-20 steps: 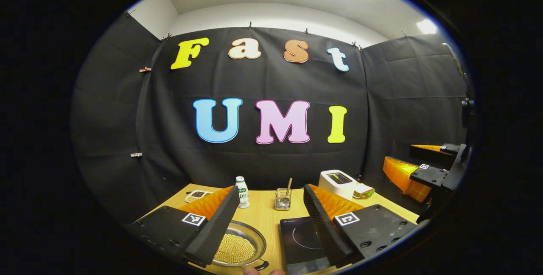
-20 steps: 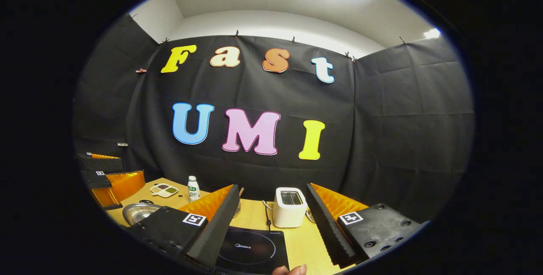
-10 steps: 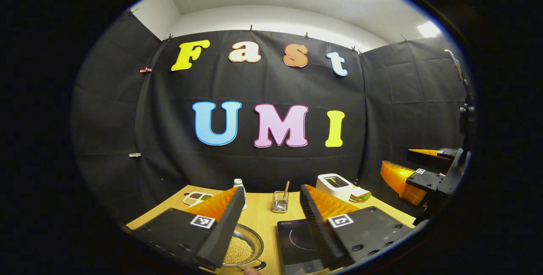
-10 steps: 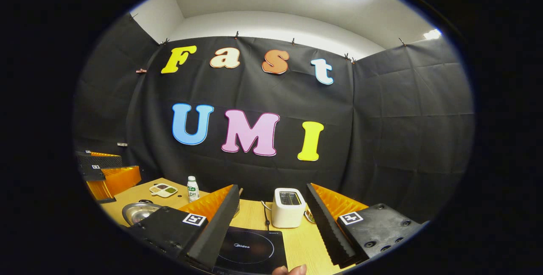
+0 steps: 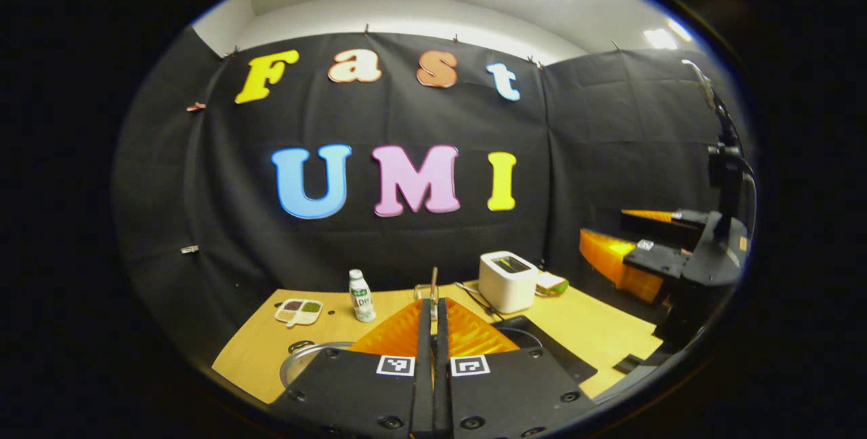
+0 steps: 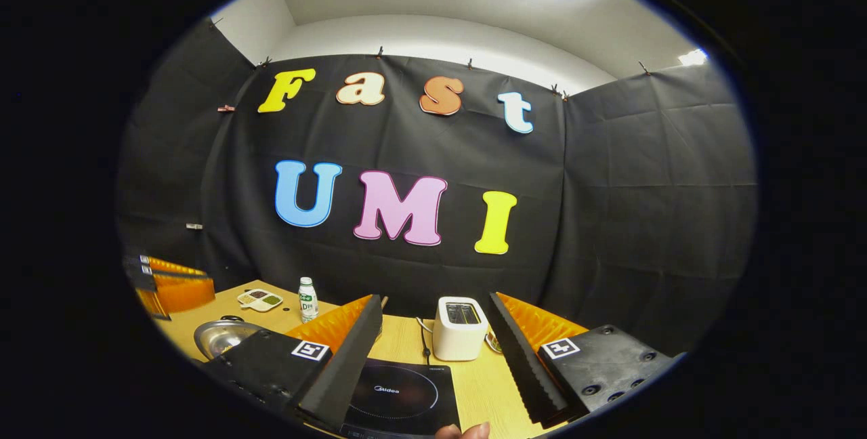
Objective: First push the handle of the pot to place it horizontally, then grasp the pot with both hands and set it on the induction cooktop.
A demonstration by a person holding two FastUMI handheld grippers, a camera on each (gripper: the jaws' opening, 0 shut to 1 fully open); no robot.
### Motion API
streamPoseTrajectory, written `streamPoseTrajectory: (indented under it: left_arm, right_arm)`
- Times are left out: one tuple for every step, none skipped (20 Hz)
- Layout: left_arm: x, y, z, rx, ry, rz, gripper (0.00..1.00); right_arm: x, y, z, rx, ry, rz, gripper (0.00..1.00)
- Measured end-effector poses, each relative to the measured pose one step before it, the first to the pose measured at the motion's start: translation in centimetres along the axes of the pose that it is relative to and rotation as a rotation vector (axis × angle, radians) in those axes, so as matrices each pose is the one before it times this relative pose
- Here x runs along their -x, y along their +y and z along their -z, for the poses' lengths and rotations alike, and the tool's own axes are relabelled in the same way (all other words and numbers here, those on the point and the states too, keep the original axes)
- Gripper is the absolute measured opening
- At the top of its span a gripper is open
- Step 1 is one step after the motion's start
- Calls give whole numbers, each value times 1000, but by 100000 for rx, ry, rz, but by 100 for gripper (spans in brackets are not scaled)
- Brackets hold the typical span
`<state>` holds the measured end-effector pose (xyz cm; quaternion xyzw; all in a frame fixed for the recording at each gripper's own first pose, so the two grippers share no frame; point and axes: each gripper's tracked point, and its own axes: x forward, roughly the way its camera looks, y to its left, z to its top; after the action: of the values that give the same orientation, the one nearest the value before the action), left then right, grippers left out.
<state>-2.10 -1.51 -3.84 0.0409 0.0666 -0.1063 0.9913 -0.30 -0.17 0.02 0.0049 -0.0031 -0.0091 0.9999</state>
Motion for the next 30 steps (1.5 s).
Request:
streamPoseTrajectory:
  left_arm:
    - [59, 192, 1609, -113, 5121, 2026, 5]
    - [5, 298, 1849, 795, 6214, 1709, 5]
    - [90, 520, 1963, 1038, 6472, 667, 5]
    - [116, 746, 1847, 982, 6234, -136, 5]
    - [-10, 678, 1724, 422, 5744, 161, 5]
    - [-79, 438, 1896, -304, 6326, 1029, 5]
    - [-226, 487, 1850, -1171, 6745, 709, 5]
    - [-247, 449, 1849, -1189, 7087, 831, 5]
    - [-356, 369, 1564, -456, 5798, 722, 5]
    - [-462, 357, 1352, 245, 5380, 824, 5]
    - [-588, 254, 1216, 1176, 5237, 1304, 5]
    - [-277, -9, 1574, 1385, 5733, 1289, 5]
    - [-307, 269, 1304, 1046, 5252, 220, 5]
    - [-512, 545, 1072, 850, 4427, 178, 5]
    - [-494, 361, 1098, 723, 5231, 449, 5]
    - [-665, 377, 1041, 931, 4287, 85, 5]
    - [-363, 324, 989, 1536, 4029, 749, 6]
    - [-558, 476, 850, 1898, 3388, 571, 5]
    - [-514, 656, 610, 1947, 3196, -366, 5]
    - [-426, 601, 319, 1675, 2387, -659, 5]
    - [-329, 684, 331, 1632, 2321, -1272, 5]
    - [-366, 362, 253, 1376, 1810, 190, 5]
    - [-366, -34, -161, 1004, 582, 1296, 6]
    - [-461, -421, -45, 368, 853, 2453, 6]
    - [-306, -253, -298, -683, 324, 968, 5]
    - [-530, -25, -340, -1383, 388, 364, 6]
    - [-398, -191, -437, -1395, 328, 162, 6]
    - [-319, -216, -279, -947, 407, 50, 5]
    - [-207, -337, -481, -662, 132, 399, 6]
    - [-240, -294, -436, -583, 76, 220, 6]
  right_arm:
    - [88, -155, -40, -230, -218, 795, 98]
    - [76, -126, 36, -113, -142, 803, 98]
    - [11, -123, 140, -128, 238, 916, 98]
    - [2, -113, 87, -78, 574, 1036, 98]
    - [55, -245, 248, -345, 839, 848, 98]
    - [90, -409, 305, -419, 704, 674, 98]
    - [83, -380, 178, 256, 302, 820, 97]
    - [-102, -440, 134, 690, 49, 1098, 98]
    - [-49, -449, 47, 716, -441, 992, 98]
    - [-124, -363, 60, 495, -594, 767, 98]
    - [-160, -443, 158, 403, 344, 1185, 98]
    - [-71, -396, 493, 225, 904, 740, 97]
    - [64, -206, 1, 117, -54, 434, 98]
    - [15, 7, -219, 422, -667, 14, 98]
    - [-19, 22, -216, 913, -1019, -129, 98]
    - [-26, 9, 123, 934, -302, -532, 97]
    - [-94, 249, 126, 320, 198, -722, 99]
    - [-84, 285, 192, -386, 366, -903, 97]
    - [-41, 323, -21, -424, 144, -770, 97]
    - [-78, 204, 35, 267, 122, -510, 97]
    - [-55, 305, 24, 491, 86, -892, 97]
    - [13, 332, 21, 672, -33, -715, 97]
    - [34, 134, 22, 711, -82, -494, 97]
    - [-59, 180, 123, 554, 164, -422, 97]
    - [-50, 63, 87, 322, 338, -291, 97]
    - [-87, 67, 34, 103, 221, -178, 97]
    - [-95, -31, 4, 141, 102, 92, 98]
    - [-126, -84, -23, 142, 114, 78, 98]
    - [2, -61, 39, 55, 134, 228, 98]
    - [74, -144, -4, -61, 125, 349, 98]
